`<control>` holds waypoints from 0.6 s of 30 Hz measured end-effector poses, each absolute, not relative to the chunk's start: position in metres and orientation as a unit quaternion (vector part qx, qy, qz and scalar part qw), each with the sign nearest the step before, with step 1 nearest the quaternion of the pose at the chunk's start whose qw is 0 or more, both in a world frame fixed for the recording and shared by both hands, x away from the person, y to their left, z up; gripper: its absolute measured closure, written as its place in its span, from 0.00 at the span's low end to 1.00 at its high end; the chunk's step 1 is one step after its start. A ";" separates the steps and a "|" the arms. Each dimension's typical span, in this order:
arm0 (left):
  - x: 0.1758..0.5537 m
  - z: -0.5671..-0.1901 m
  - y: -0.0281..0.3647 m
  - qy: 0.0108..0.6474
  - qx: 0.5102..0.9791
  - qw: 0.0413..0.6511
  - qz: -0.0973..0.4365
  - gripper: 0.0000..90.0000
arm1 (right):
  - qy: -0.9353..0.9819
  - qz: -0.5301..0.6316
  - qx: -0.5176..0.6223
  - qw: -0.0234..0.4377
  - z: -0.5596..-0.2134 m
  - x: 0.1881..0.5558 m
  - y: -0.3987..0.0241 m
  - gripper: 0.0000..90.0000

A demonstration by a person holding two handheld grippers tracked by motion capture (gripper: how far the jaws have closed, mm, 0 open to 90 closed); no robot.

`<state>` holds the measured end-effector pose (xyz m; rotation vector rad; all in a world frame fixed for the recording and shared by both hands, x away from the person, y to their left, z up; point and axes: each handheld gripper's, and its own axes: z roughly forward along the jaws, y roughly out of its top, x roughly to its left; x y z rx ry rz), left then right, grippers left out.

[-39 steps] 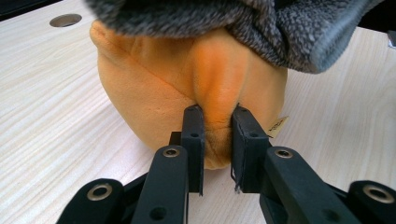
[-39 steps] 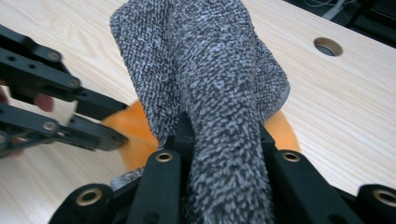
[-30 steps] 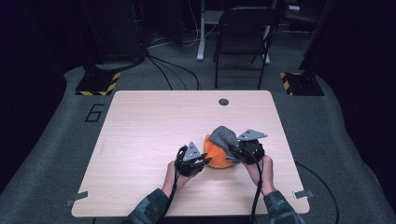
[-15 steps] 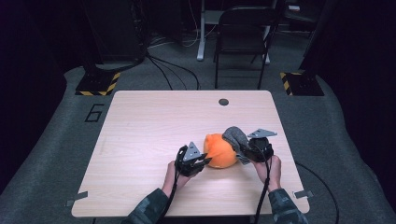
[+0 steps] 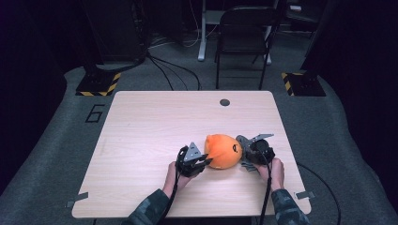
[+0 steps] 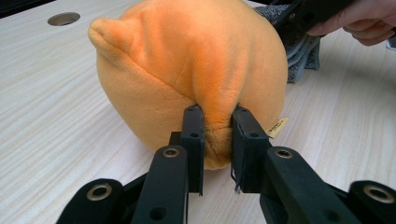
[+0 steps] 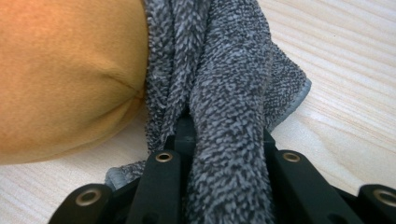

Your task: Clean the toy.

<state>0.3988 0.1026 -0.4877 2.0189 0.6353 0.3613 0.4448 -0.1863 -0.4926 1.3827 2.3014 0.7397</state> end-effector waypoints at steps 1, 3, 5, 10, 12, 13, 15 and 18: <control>0.399 -0.488 0.103 0.260 0.826 0.477 0.148 0.85 | 0.814 0.261 0.488 0.179 -0.492 0.445 -0.187 0.80; 0.399 -0.488 0.102 0.260 0.827 0.477 0.149 0.85 | 0.811 0.260 0.492 0.181 -0.490 0.444 -0.187 0.80; 0.398 -0.488 0.102 0.261 0.826 0.477 0.148 0.85 | 0.810 0.260 0.492 0.184 -0.488 0.444 -0.191 0.81; 0.398 -0.488 0.102 0.261 0.826 0.477 0.147 0.85 | 0.799 0.275 0.501 0.188 -0.476 0.441 -0.200 0.81; 0.399 -0.488 0.102 0.261 0.826 0.478 0.147 0.85 | 0.794 0.283 0.502 0.194 -0.468 0.438 -0.202 0.81; 0.399 -0.488 0.102 0.261 0.826 0.478 0.147 0.85 | 0.789 0.291 0.503 0.200 -0.463 0.436 -0.203 0.81; 0.399 -0.488 0.102 0.261 0.826 0.478 0.147 0.85 | 0.786 0.303 0.497 0.206 -0.452 0.432 -0.201 0.81; 0.399 -0.488 0.102 0.261 0.825 0.479 0.147 0.85 | 0.784 0.328 0.482 0.214 -0.435 0.425 -0.195 0.81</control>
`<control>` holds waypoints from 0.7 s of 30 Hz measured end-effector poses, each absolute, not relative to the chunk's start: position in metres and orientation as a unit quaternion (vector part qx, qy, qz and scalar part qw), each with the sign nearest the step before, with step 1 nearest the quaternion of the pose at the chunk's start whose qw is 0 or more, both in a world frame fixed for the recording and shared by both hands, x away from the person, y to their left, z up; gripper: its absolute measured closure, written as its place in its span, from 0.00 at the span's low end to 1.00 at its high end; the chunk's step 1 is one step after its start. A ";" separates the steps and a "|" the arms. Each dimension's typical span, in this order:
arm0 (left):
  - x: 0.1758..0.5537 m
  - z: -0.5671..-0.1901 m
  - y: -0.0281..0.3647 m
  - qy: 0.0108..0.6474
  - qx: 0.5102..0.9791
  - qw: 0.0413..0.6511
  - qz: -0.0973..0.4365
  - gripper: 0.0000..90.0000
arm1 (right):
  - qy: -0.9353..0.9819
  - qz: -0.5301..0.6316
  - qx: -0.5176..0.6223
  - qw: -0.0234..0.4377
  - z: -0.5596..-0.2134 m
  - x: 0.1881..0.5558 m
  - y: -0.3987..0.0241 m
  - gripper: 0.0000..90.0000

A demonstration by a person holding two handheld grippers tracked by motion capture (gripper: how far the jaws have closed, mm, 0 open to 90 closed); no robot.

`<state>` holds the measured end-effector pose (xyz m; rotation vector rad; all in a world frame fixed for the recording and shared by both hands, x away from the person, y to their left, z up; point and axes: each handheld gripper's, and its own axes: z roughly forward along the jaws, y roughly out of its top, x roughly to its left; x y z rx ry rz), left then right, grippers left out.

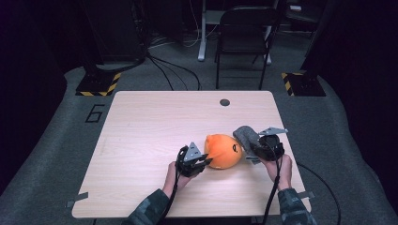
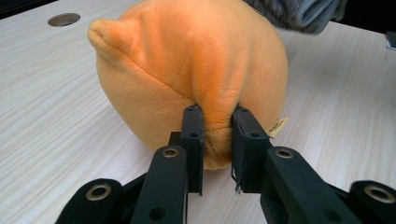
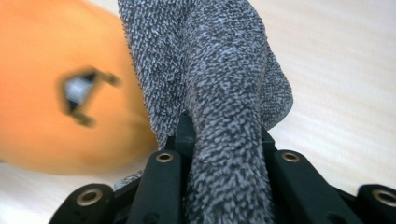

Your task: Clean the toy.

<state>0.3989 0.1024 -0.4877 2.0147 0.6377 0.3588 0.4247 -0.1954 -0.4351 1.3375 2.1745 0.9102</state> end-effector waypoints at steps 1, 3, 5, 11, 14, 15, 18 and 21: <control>0.399 -0.488 0.102 0.261 0.825 0.479 0.147 0.85 | 0.783 0.342 0.472 0.217 -0.430 0.422 -0.193 0.81; 0.399 -0.488 0.103 0.262 0.825 0.479 0.147 0.85 | 0.780 0.361 0.458 0.226 -0.419 0.414 -0.184 0.81; 0.399 -0.488 0.103 0.262 0.825 0.479 0.147 0.84 | 0.783 0.376 0.437 0.233 -0.411 0.408 -0.174 0.81; 0.400 -0.488 0.102 0.255 0.830 0.472 0.153 0.82 | 0.813 0.337 0.415 0.232 -0.433 0.411 -0.142 0.84; 0.399 -0.486 0.102 0.243 0.835 0.467 0.158 0.74 | 0.811 0.335 0.421 0.231 -0.441 0.414 -0.139 0.85; 0.400 -0.486 0.102 0.238 0.837 0.467 0.159 0.68 | 0.813 0.333 0.418 0.231 -0.440 0.415 -0.140 0.85; 0.401 -0.486 0.104 0.236 0.838 0.465 0.162 0.48 | 0.811 0.337 0.420 0.227 -0.441 0.417 -0.141 0.85; 0.404 -0.489 0.106 0.234 0.841 0.461 0.161 0.35 | 0.812 0.336 0.422 0.221 -0.441 0.420 -0.142 0.85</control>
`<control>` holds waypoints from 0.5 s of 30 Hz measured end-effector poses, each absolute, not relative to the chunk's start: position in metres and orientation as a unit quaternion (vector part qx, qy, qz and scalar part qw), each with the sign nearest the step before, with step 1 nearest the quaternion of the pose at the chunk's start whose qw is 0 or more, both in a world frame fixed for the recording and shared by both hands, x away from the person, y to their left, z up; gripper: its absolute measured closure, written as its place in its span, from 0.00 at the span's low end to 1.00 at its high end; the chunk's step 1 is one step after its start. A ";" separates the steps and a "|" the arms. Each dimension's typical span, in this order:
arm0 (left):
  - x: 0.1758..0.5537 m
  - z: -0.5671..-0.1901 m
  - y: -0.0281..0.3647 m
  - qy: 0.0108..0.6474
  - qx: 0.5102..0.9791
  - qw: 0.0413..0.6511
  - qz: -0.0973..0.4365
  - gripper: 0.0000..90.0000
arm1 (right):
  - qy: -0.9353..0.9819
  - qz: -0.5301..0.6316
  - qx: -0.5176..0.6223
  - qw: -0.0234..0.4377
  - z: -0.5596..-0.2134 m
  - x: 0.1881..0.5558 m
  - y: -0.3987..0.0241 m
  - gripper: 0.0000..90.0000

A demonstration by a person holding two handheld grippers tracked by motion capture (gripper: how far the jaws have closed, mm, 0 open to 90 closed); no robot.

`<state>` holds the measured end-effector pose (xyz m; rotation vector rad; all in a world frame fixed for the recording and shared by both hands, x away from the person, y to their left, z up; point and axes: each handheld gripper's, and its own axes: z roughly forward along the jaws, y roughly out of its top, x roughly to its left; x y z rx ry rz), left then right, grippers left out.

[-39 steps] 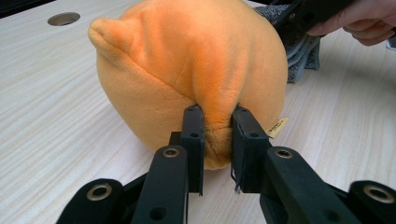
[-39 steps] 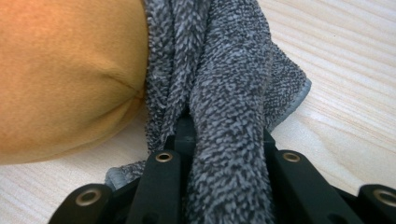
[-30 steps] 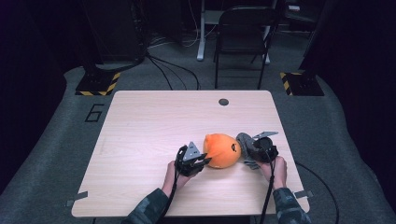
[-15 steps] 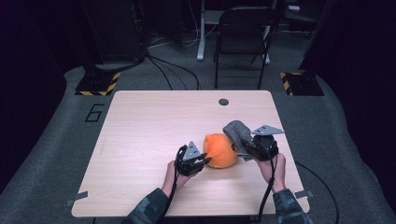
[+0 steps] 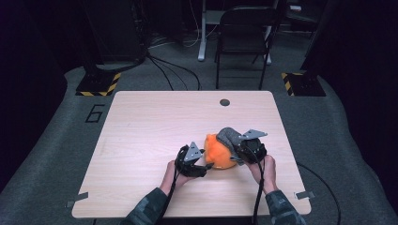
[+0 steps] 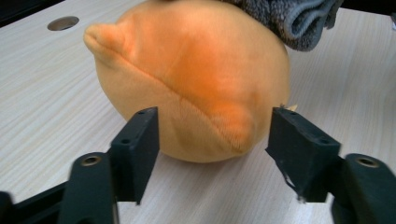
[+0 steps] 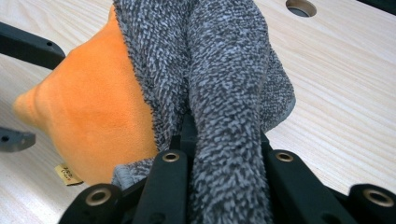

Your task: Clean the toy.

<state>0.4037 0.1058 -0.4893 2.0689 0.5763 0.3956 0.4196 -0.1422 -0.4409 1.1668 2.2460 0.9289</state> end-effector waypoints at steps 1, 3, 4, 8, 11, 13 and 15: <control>0.405 -0.491 0.107 0.234 0.843 0.456 0.163 0.32 | 0.815 0.334 0.420 0.220 -0.441 0.421 -0.143 0.85; 0.408 -0.496 0.108 0.227 0.849 0.449 0.163 0.30 | 0.814 0.335 0.423 0.216 -0.441 0.423 -0.143 0.85; 0.409 -0.498 0.108 0.225 0.852 0.444 0.165 0.29 | 0.813 0.334 0.425 0.216 -0.442 0.424 -0.144 0.85; 0.412 -0.509 0.107 0.208 0.863 0.424 0.180 0.27 | 0.813 0.334 0.428 0.212 -0.442 0.426 -0.144 0.85; 0.413 -0.513 0.106 0.199 0.865 0.418 0.195 0.27 | 0.815 0.332 0.425 0.213 -0.442 0.426 -0.143 0.85; 0.414 -0.516 0.104 0.199 0.863 0.417 0.203 0.28 | 0.814 0.333 0.427 0.212 -0.442 0.426 -0.143 0.85; 0.415 -0.518 0.102 0.194 0.865 0.414 0.205 0.29 | 0.815 0.333 0.426 0.210 -0.443 0.427 -0.144 0.85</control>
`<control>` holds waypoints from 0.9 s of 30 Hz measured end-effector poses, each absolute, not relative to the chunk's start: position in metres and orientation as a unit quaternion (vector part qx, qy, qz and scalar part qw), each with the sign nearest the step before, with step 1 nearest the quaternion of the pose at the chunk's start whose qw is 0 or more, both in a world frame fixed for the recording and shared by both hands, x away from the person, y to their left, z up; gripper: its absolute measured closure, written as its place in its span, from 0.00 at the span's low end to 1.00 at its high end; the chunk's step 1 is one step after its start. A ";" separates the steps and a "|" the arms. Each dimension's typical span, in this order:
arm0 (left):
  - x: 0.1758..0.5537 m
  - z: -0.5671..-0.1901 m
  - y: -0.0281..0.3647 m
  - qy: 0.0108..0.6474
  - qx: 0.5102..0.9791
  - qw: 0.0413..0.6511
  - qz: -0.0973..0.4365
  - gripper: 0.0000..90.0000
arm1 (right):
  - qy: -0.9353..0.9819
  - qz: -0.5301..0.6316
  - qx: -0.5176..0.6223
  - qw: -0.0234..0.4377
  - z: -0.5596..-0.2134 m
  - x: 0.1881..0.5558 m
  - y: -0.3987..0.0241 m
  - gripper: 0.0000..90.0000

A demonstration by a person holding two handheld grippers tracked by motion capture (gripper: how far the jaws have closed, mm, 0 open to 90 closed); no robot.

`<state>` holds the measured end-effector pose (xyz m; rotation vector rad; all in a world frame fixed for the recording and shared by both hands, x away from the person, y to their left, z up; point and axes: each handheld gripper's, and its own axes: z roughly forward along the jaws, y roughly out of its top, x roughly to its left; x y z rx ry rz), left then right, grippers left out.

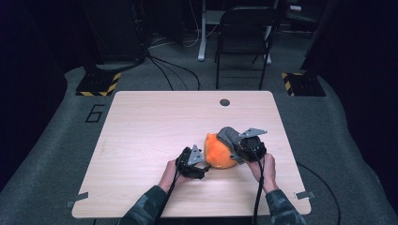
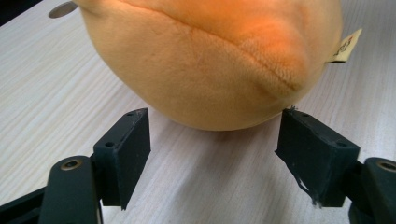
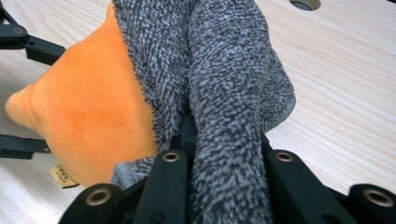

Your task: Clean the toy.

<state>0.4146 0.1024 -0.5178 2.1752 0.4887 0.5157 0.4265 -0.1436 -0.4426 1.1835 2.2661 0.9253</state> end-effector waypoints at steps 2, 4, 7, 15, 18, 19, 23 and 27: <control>0.415 -0.520 0.100 0.187 0.864 0.416 0.212 0.31 | 0.815 0.332 0.426 0.209 -0.443 0.427 -0.144 0.85; 0.415 -0.520 0.098 0.184 0.866 0.411 0.218 0.34 | 0.814 0.332 0.428 0.208 -0.443 0.426 -0.144 0.85; 0.415 -0.523 0.095 0.181 0.866 0.410 0.223 0.40 | 0.814 0.334 0.427 0.209 -0.443 0.427 -0.144 0.85; 0.414 -0.526 0.091 0.166 0.863 0.414 0.240 0.66 | 0.812 0.335 0.429 0.210 -0.445 0.425 -0.142 0.85; 0.414 -0.526 0.091 0.165 0.861 0.416 0.242 0.74 | 0.811 0.337 0.431 0.210 -0.445 0.423 -0.142 0.85; 0.414 -0.526 0.091 0.166 0.861 0.415 0.243 0.77 | 0.809 0.339 0.431 0.212 -0.445 0.423 -0.143 0.85; 0.415 -0.526 0.092 0.167 0.860 0.415 0.245 0.83 | 0.788 0.378 0.440 0.206 -0.439 0.419 -0.156 0.84; 0.415 -0.526 0.092 0.169 0.860 0.415 0.244 0.84 | 0.765 0.379 0.467 0.230 -0.431 0.411 -0.181 0.84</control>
